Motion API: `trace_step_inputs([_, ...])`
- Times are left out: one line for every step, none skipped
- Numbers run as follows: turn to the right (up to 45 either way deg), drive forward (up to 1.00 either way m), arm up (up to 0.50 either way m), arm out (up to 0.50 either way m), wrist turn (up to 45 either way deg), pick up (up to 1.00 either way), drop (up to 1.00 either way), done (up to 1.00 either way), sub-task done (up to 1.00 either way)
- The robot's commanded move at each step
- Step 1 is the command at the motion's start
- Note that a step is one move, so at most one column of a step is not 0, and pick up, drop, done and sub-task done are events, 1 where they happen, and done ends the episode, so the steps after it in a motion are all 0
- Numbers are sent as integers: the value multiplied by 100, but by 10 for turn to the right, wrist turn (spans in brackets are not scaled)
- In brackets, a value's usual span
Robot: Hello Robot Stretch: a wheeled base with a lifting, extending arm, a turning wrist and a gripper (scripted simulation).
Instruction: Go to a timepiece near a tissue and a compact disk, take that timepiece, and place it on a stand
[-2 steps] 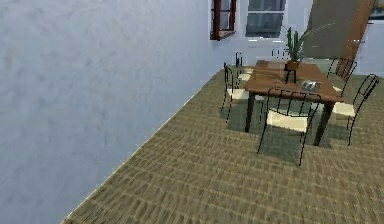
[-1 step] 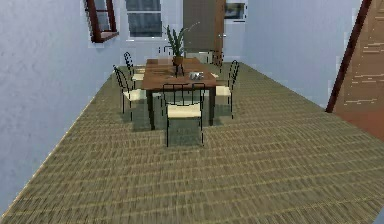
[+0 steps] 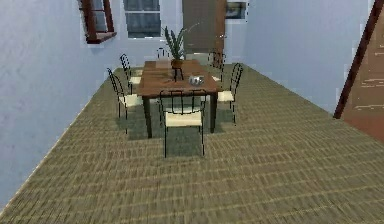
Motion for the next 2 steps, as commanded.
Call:
trace_step_inputs([0,35,0,0,0,0,0,0,0])
trace_step_inputs([270,0,0,0,0,0,0,0,0])
